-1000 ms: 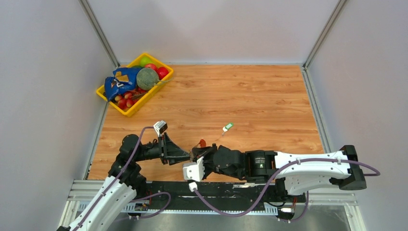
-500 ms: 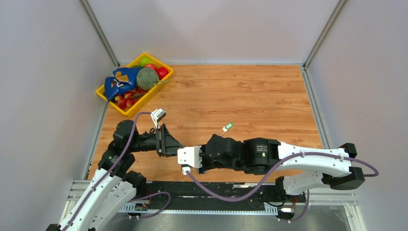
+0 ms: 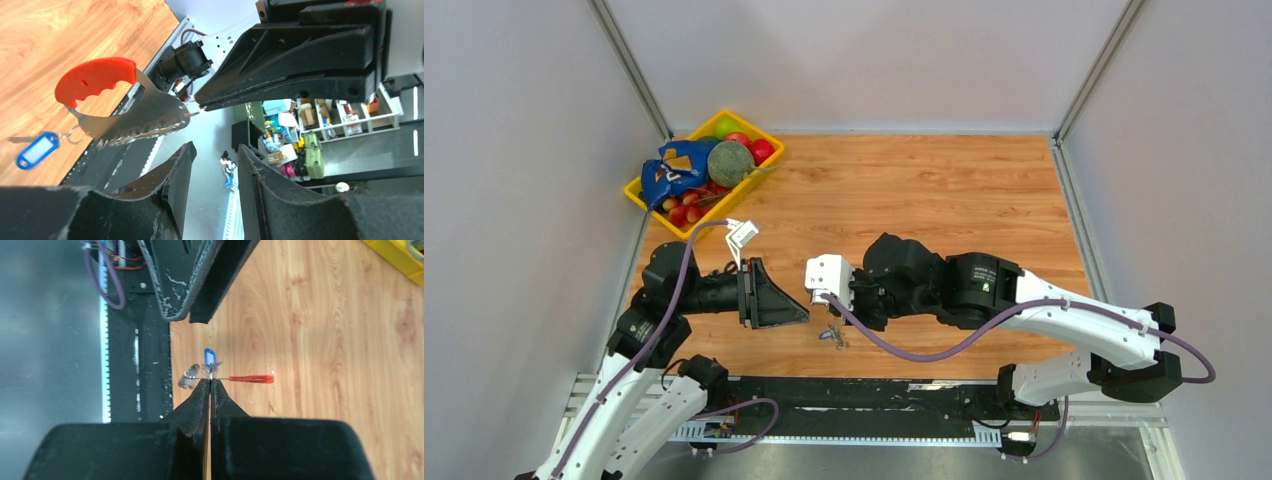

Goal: Put the keys on the keyring

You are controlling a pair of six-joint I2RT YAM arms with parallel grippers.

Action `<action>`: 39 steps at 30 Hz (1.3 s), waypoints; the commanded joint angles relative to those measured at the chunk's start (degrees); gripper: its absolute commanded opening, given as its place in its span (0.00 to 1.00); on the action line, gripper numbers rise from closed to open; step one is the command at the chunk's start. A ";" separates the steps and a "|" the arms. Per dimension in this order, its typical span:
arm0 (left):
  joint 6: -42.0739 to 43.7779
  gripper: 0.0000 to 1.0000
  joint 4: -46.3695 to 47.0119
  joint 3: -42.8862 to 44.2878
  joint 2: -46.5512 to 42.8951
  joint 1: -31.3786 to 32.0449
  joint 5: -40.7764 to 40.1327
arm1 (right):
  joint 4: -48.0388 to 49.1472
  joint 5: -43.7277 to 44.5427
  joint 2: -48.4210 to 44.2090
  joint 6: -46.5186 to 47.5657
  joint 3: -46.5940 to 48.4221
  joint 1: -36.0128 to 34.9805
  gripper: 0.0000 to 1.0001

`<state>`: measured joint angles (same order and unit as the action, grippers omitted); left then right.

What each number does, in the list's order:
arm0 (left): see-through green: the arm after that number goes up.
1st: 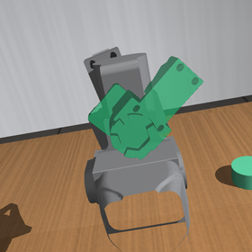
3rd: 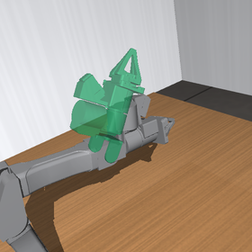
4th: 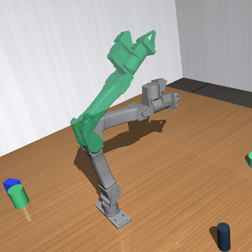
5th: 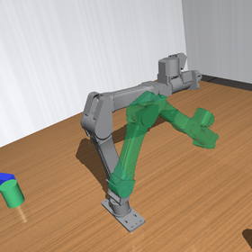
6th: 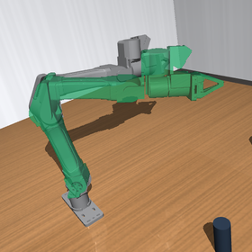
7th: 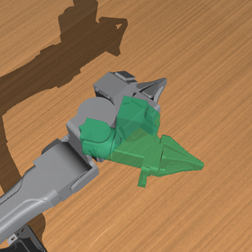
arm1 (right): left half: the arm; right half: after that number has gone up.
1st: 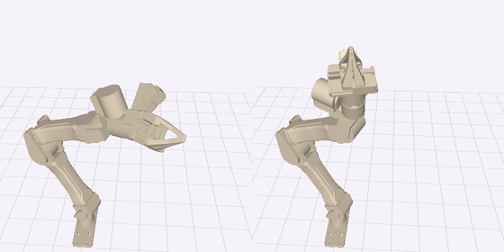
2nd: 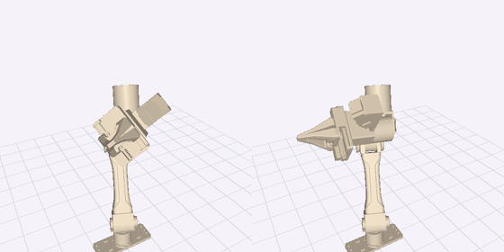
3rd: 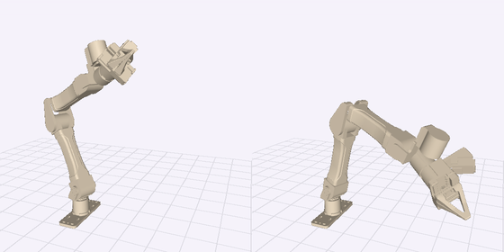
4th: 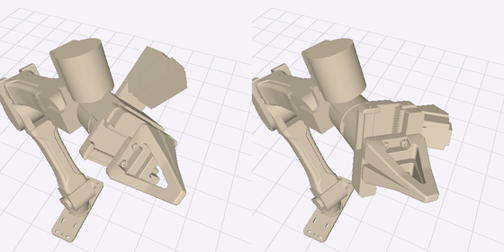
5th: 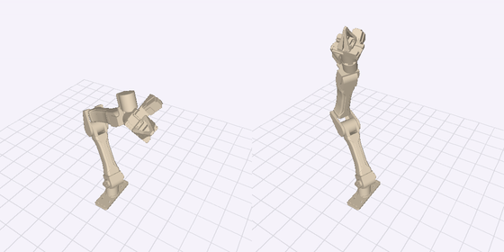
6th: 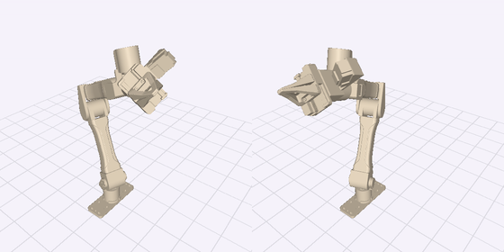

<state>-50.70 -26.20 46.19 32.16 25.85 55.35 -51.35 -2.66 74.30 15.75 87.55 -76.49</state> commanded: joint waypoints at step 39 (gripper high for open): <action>13.80 0.45 18.08 -0.88 -5.72 0.08 1.76 | 3.29 -28.97 7.04 -15.39 13.72 9.32 0.00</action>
<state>-37.93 -10.37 43.70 26.72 25.85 56.82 -51.59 -31.57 81.56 1.80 98.26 -67.31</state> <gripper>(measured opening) 0.451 0.006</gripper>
